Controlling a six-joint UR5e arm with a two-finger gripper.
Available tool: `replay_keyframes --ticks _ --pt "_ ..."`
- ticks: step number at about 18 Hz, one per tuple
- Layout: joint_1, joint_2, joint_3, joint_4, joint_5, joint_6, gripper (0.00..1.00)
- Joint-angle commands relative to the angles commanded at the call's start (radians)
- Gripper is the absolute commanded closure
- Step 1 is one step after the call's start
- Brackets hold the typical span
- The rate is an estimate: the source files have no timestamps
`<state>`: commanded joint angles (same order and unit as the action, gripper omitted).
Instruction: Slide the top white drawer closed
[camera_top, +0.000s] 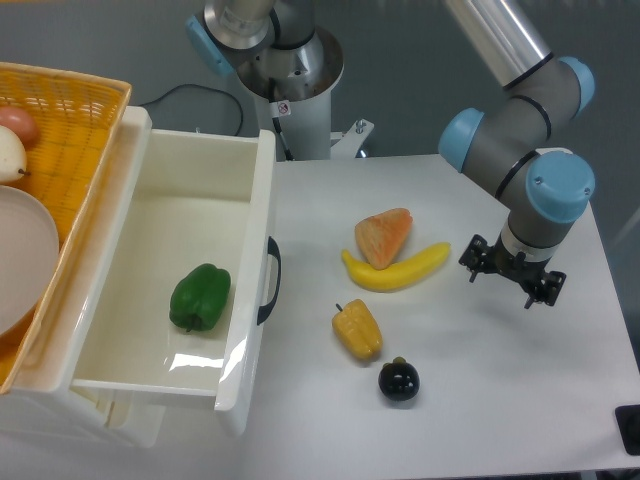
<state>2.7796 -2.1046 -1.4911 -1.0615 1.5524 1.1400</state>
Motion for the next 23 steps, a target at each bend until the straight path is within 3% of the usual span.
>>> replay_keyframes --ticks 6,8,10,12,19,23 --pt "-0.049 0.047 -0.034 -0.002 -0.084 -0.17 0.0" --pt "-0.067 0.083 -0.058 -0.009 -0.136 -0.181 0.11" --pt "-0.075 0.118 -0.081 -0.014 -0.233 -0.195 0.34" --pt "-0.081 0.143 -0.098 -0.034 -0.326 -0.2 0.42" --pt "-0.166 0.181 -0.101 -0.104 -0.356 -0.197 0.57" --pt "-0.179 0.183 -0.1 -0.17 -0.432 -0.187 0.63"
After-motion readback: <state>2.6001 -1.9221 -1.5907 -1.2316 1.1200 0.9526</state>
